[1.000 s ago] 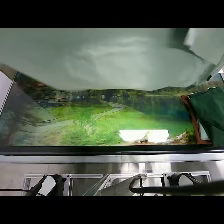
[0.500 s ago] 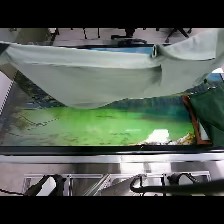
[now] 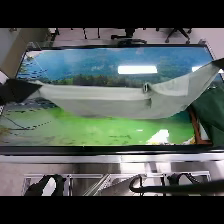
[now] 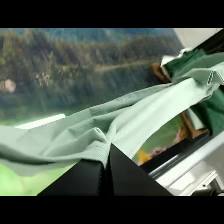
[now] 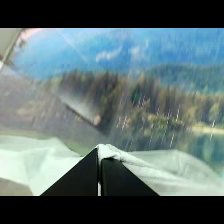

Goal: Fold the shirts.

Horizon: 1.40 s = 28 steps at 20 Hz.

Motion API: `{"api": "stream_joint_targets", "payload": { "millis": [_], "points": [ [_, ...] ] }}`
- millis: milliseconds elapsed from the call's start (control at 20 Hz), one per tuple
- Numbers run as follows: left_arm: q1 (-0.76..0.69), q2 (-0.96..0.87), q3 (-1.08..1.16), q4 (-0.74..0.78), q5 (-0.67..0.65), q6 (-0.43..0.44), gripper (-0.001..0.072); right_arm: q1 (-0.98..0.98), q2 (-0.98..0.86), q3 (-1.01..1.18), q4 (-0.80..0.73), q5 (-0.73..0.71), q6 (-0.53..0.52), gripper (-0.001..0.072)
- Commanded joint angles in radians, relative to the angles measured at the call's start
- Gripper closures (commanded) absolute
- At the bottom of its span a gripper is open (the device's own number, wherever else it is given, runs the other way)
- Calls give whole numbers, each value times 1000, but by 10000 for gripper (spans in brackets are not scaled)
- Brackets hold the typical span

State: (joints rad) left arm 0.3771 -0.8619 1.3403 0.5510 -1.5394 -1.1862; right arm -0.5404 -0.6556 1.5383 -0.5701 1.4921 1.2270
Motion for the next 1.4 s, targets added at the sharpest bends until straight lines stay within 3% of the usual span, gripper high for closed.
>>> {"api": "stream_joint_targets", "payload": {
  "millis": [0, 200, 450, 650, 850, 1050, 1200, 1350],
  "points": [
    [38, 133, -158, 49, 67, 72, 696, 0, 74, -108, -13, -68, -29, 698],
    [68, 70, -214, 52, 145, 75, 696, 19, -7, -168, 3, -108, -57, 698],
    [-138, -329, -281, 51, 290, 131, 695, 213, -298, -352, -10, -275, -127, 697],
    [-268, -721, -108, 57, 306, 141, 695, 311, -572, -355, -21, -454, -197, 697],
    [-286, -929, 86, 56, 299, 97, 696, 303, -715, -352, -21, -546, -235, 698],
    [-275, -890, 253, 35, 216, 89, 696, 303, -645, -276, 74, -507, -354, 697],
    [-280, -729, 377, -51, 134, 90, 696, 305, -472, -150, 148, -484, -439, 698],
    [-272, -525, 509, -137, 136, 90, 696, 303, -245, -40, 155, -540, -488, 698]
  ]
}}
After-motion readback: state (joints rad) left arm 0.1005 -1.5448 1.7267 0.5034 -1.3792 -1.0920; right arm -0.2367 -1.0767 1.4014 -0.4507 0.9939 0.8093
